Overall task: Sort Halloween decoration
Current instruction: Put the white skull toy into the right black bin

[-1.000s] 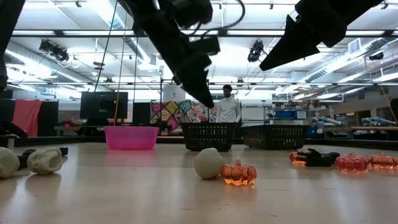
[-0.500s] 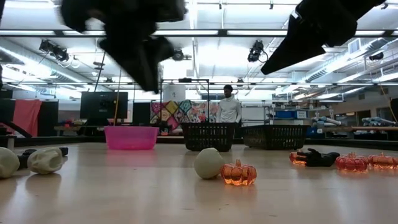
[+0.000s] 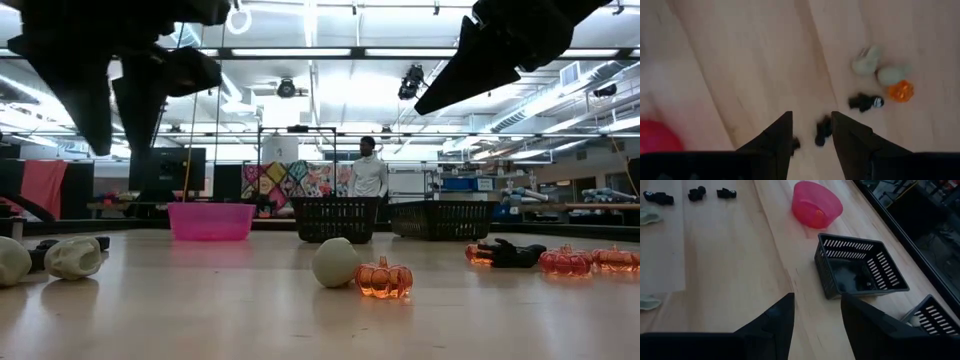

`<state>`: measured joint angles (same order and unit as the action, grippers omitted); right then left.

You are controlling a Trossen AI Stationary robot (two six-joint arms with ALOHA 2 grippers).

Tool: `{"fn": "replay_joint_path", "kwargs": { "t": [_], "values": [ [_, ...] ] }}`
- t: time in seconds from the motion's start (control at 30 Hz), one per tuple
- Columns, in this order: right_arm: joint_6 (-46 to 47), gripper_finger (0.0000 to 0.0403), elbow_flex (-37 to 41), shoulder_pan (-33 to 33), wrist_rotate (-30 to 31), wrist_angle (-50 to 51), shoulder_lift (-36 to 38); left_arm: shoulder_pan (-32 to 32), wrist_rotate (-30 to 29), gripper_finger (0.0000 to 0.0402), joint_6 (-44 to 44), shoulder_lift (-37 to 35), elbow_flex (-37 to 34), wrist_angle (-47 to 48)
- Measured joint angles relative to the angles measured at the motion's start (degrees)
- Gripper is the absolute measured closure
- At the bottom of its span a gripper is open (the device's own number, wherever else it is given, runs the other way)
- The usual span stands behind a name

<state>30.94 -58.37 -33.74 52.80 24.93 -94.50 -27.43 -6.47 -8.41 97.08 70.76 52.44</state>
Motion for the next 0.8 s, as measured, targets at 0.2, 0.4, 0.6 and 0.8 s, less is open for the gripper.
{"fn": "replay_joint_path", "kwargs": {
  "t": [0.2,0.4,0.6,0.8],
  "values": [
    [-0.1,0.0238,0.0,0.0,0.0,0.2,0.0,-2.8,1.8,0.026,2.4,0.0,0.0,-7.2],
    [-0.1,0.0238,0.0,0.0,0.0,0.1,0.0,-4.8,2.6,0.026,3.6,1.6,0.0,-17.4],
    [-0.1,0.0238,0.0,0.0,0.0,-0.2,0.0,-5.3,1.9,0.0259,3.3,6.0,-0.1,-20.2],
    [-0.1,0.0238,0.0,0.0,0.0,-0.1,0.0,-5.3,1.2,0.024,3.3,9.1,-0.1,-20.8]
  ]
}}
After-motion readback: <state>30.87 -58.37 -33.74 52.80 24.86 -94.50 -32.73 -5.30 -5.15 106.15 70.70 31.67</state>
